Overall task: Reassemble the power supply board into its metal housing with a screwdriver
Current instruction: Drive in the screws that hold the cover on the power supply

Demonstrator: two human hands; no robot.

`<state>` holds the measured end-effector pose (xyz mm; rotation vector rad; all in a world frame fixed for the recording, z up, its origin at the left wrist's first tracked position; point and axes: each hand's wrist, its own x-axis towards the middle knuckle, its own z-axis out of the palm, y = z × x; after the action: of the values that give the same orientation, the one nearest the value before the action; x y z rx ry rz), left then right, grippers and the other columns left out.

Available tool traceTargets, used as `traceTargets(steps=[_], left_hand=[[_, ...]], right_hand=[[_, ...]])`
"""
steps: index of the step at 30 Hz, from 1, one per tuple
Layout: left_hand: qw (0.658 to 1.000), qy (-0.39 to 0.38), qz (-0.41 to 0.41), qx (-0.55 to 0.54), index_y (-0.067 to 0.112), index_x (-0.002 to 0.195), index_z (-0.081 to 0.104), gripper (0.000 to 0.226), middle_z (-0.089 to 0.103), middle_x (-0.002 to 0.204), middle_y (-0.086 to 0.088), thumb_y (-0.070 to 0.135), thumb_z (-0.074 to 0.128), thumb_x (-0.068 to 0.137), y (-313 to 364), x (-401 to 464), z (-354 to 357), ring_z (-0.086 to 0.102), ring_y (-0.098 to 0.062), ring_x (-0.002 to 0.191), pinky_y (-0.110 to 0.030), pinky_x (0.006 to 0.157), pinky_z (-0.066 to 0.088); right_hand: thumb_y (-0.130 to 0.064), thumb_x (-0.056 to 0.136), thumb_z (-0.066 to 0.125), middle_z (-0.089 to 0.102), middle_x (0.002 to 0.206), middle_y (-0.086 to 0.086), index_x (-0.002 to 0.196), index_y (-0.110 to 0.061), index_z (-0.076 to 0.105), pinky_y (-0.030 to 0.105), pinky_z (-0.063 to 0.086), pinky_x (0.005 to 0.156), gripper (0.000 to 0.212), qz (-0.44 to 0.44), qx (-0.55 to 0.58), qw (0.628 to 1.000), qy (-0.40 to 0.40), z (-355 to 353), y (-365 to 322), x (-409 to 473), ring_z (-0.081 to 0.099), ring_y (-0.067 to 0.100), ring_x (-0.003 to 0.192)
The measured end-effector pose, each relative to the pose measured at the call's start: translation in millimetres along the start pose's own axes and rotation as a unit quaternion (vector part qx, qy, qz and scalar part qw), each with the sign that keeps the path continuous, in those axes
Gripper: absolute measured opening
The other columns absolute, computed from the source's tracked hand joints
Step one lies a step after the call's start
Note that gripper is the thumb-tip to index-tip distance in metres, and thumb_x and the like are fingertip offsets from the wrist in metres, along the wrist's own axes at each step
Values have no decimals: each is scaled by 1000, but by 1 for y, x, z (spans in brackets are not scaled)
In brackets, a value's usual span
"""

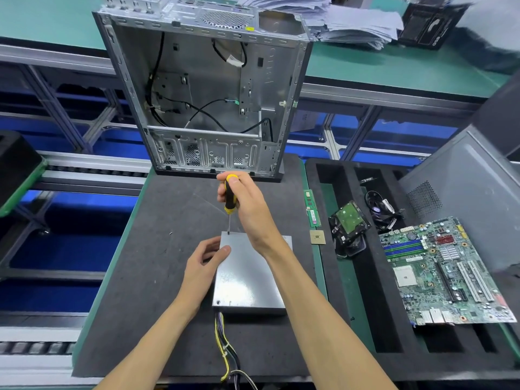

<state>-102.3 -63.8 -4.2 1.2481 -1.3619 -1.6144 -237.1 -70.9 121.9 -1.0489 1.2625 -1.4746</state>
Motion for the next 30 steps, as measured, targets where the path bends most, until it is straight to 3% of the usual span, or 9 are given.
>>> traceTargets(steps=[6,10,13,16,19,21,27,30], left_hand=[[1000,-3,-2,-7,42,109,69,20,70,111,22,37,72,91,1,1,0,64,6,101,-19,84,46],[1000,-4,-2,-1,43,110,67,21,69,109,27,38,71,90,1,1,0,62,11,100,-16,81,44],[1000,-4,-1,-4,43,109,68,20,70,111,24,37,72,90,1,1,0,63,9,100,-18,83,45],[1000,-5,-5,-17,42,110,69,20,71,114,16,36,72,91,-1,1,-1,66,-1,104,-27,90,50],[1000,-8,-8,-21,39,112,69,23,71,116,10,36,73,90,-1,1,-2,67,-11,108,-37,96,53],[1000,-8,-10,-21,39,113,69,23,72,115,10,36,73,90,-1,1,-1,67,-12,109,-39,97,53],[1000,-9,-6,-16,39,113,69,23,71,116,12,37,72,91,0,0,-1,66,-4,106,-31,94,51],[1000,-11,-1,-14,42,111,69,21,71,115,16,37,72,90,0,0,-1,64,2,105,-23,89,47]], right_hand=[[-11,106,54,73,94,2,108,-11,53,23,53,80,2,-16,39,999,5,0,-2,-2,69,15,87],[-10,103,61,75,88,4,102,-9,47,20,54,76,14,-21,32,999,12,-1,-2,-4,71,15,80],[-13,101,64,66,78,-1,96,-15,47,19,49,69,18,-21,9,999,24,-1,0,-3,61,10,70],[-27,104,51,49,75,-7,102,-21,53,19,41,67,7,-20,-7,1000,21,1,2,-3,45,8,68],[-31,102,35,47,77,-11,115,-26,60,20,36,69,28,-13,-3,1000,8,4,2,-2,42,7,72],[-32,101,34,49,80,-11,116,-29,61,23,36,72,31,-5,-10,1000,4,5,2,-1,44,9,76],[-27,103,54,67,94,-8,111,-23,63,22,52,85,13,-12,-30,999,17,3,5,-3,65,8,90],[-20,104,58,69,89,-3,105,-17,52,25,53,82,7,-14,-19,999,22,2,7,-3,65,9,80]])
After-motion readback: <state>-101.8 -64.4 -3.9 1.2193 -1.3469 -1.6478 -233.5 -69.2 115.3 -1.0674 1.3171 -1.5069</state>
